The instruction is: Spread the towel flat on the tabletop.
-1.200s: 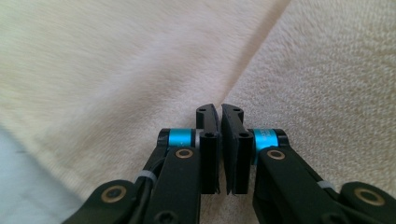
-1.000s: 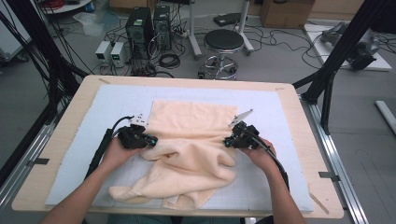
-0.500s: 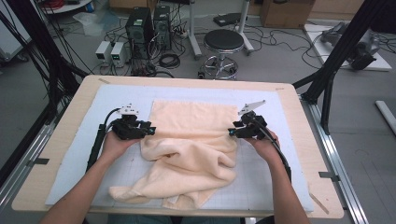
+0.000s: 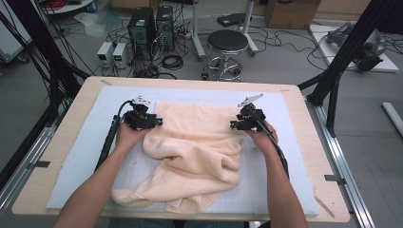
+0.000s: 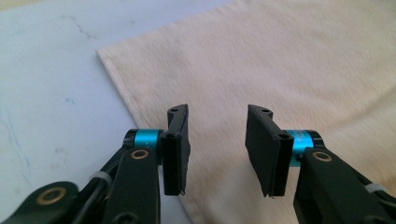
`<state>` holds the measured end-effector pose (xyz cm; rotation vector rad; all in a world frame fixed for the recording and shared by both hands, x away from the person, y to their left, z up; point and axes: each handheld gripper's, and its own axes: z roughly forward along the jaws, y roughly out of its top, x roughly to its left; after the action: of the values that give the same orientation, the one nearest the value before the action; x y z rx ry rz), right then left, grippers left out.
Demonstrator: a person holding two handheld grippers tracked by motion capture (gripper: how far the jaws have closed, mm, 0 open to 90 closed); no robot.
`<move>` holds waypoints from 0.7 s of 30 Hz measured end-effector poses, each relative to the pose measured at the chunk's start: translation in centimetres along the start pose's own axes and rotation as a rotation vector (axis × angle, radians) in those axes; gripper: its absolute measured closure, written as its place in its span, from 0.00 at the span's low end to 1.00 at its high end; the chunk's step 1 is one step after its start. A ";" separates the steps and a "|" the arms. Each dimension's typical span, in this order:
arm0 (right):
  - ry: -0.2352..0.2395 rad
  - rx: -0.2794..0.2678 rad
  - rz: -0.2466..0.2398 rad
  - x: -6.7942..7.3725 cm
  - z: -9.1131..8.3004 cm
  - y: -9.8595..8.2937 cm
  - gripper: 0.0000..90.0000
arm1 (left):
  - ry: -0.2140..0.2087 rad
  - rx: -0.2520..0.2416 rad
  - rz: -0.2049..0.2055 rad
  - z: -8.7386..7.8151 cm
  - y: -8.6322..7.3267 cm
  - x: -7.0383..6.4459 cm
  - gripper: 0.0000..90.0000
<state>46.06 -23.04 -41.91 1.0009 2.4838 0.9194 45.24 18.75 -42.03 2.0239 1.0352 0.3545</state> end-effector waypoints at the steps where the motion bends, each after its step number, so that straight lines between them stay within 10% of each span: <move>1: 0.013 0.010 0.018 -0.4 0.2 0.0 0.60 | -0.013 -0.009 -0.005 0.0 0.1 0.2 0.66; 8: -0.009 0.045 0.040 -1.2 1.0 -0.6 0.62 | 0.032 0.069 -0.011 1.5 -0.7 1.3 0.63; 15: 0.053 0.061 0.053 -1.5 1.3 0.1 0.95 | 0.084 0.066 -0.011 1.6 -0.5 1.8 0.96; 21: -0.032 0.012 0.010 -2.2 1.2 2.8 0.96 | 0.219 0.040 0.023 2.0 2.1 2.3 0.98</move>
<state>49.60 -22.48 -40.86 1.0250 2.4636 0.8854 48.97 18.78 -41.89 2.0680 1.1600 0.5827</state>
